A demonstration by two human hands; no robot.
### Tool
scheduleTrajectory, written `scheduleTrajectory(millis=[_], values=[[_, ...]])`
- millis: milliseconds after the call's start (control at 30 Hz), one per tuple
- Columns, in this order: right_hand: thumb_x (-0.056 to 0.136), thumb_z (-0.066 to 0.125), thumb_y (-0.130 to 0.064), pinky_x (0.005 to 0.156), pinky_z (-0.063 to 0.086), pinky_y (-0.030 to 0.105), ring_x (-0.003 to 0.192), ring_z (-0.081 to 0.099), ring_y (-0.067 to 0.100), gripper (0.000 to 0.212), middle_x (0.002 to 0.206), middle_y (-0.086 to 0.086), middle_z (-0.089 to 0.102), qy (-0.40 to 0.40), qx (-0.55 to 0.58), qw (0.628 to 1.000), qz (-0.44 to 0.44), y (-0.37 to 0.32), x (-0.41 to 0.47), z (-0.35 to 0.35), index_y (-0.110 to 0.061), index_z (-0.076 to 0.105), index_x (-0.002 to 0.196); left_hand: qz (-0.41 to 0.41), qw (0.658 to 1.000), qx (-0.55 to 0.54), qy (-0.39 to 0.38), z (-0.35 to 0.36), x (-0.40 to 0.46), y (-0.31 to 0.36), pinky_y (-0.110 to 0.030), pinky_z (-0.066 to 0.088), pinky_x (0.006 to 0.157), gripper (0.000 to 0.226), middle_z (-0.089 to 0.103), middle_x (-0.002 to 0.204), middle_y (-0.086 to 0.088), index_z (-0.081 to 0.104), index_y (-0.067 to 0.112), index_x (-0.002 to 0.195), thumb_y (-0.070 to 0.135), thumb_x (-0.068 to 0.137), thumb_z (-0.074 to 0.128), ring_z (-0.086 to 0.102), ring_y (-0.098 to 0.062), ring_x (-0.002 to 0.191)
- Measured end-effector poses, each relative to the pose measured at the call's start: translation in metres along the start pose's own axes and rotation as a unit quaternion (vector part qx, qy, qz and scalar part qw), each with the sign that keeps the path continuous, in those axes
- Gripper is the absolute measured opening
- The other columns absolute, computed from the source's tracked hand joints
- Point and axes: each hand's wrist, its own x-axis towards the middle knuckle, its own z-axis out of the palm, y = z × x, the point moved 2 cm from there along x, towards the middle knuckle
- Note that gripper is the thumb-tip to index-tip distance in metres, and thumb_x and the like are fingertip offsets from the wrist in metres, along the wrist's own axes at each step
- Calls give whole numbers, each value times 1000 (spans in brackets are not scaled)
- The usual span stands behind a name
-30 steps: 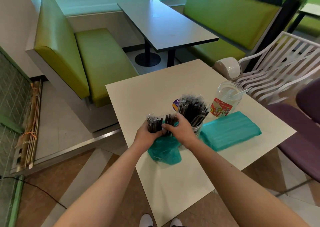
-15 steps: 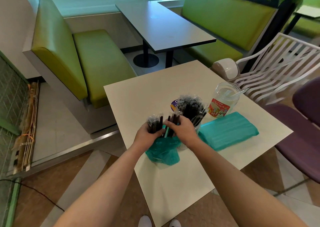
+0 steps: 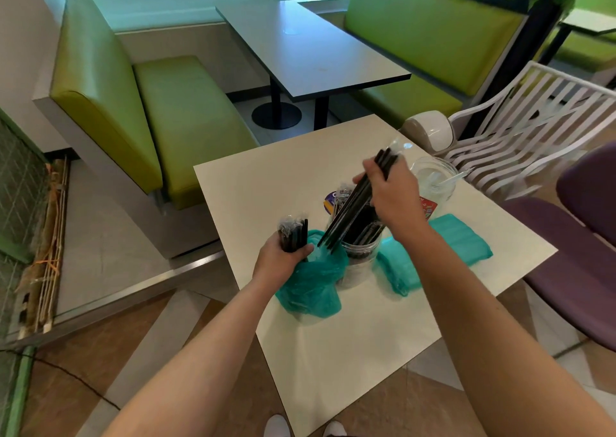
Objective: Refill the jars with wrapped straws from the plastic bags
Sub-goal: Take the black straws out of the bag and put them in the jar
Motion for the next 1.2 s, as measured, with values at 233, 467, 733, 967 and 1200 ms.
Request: scheduleTrajectory(millis=[233, 467, 733, 967, 1200], values=[[101, 43, -38, 72, 45, 32, 75, 61, 10, 28, 79, -11, 67, 96, -47, 990, -89, -31, 10, -23, -13, 50, 112, 1, 1000, 2, 4, 2, 1, 0, -34, 49, 89, 49, 63, 107, 9, 60, 23, 119, 33, 76, 83, 59, -17, 102], [95, 55, -41, 84, 53, 41, 91, 64, 26, 31, 102, 7, 63, 1, -94, 995, -30, 1, 5, 5, -16, 57, 113, -1, 1000, 0, -1, 2, 0, 2, -32, 47, 87, 50, 62, 106, 9, 60, 22, 121, 32, 77, 82, 58, -17, 102], [89, 68, -24, 65, 59, 31, 69, 66, 21, 27, 85, 7, 67, -98, -129, 985, 65, 33, -6, 28, -8, 64, 110, -8, 1000, -2, -1, 2, -1, 3, -35, 51, 90, 48, 66, 108, 6, 61, 23, 118, 31, 76, 83, 61, -18, 101], [92, 63, -16, 74, 37, 11, 92, 55, 11, 13, 107, 4, 57, -34, -151, 986, -67, 19, 2, 32, -16, 65, 105, -8, 1000, -4, -2, 0, -2, 3, -33, 49, 87, 48, 63, 104, 9, 61, 24, 118, 31, 76, 83, 60, -17, 102], [94, 60, -13, 86, 48, 33, 97, 61, 26, 14, 122, 9, 53, -99, -261, 958, -65, 50, -6, 50, -3, 66, 102, -6, 1000, -1, -5, 2, -2, 7, -29, 45, 81, 41, 61, 100, 9, 57, 28, 111, 30, 78, 81, 57, -16, 96]])
